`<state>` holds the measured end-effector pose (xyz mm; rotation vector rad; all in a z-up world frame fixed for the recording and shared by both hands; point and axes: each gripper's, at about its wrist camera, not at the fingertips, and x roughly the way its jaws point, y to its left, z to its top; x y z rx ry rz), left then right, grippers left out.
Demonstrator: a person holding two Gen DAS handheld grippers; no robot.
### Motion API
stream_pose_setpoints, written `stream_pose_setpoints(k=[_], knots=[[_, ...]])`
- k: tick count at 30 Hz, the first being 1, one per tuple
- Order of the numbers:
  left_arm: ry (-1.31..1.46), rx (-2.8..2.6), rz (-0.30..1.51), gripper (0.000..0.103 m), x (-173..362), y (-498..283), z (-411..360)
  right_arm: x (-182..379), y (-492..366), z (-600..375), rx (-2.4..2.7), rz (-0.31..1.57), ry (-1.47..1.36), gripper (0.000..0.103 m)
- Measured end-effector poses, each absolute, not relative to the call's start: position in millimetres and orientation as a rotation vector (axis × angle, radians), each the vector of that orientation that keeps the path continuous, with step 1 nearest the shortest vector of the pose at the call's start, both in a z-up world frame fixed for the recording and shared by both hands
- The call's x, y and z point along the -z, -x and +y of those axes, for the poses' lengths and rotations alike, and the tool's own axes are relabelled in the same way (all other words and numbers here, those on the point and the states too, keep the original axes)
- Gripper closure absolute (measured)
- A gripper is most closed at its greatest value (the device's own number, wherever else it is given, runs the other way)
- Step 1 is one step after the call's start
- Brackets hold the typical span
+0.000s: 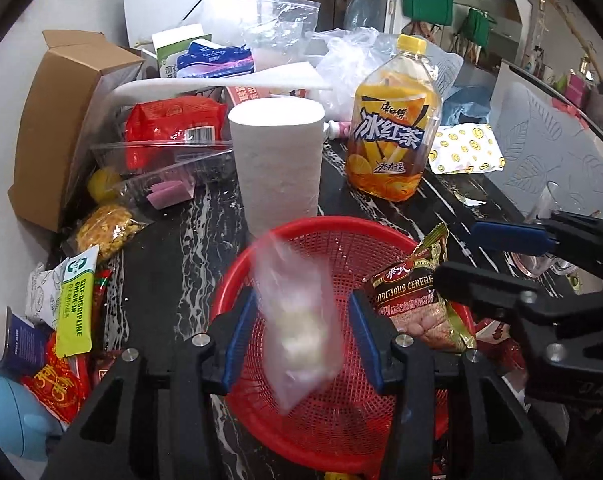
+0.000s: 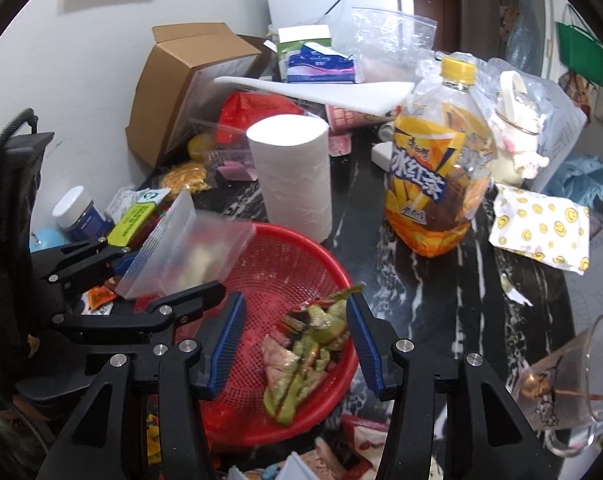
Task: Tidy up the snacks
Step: 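Open the right gripper over the basket while the left gripper releases the zip bag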
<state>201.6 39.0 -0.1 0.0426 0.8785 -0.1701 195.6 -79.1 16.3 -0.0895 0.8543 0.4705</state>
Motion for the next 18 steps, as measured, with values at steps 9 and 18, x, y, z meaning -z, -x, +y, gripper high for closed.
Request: stream_pose_setpoints(k=[9, 18], knots=[[-0.033, 0.153, 0.84, 0.041, -17.4, -191.8, 38.3, -29.3, -187.9, -89.8, -0.444, 0.832, 0.076, 0.049], [-0.048, 0.15, 0.765, 0.041, -53.8, -168.4, 34.5, -59.2, -168.2, -98.3, -0.425, 0.763, 0.069, 0.049]])
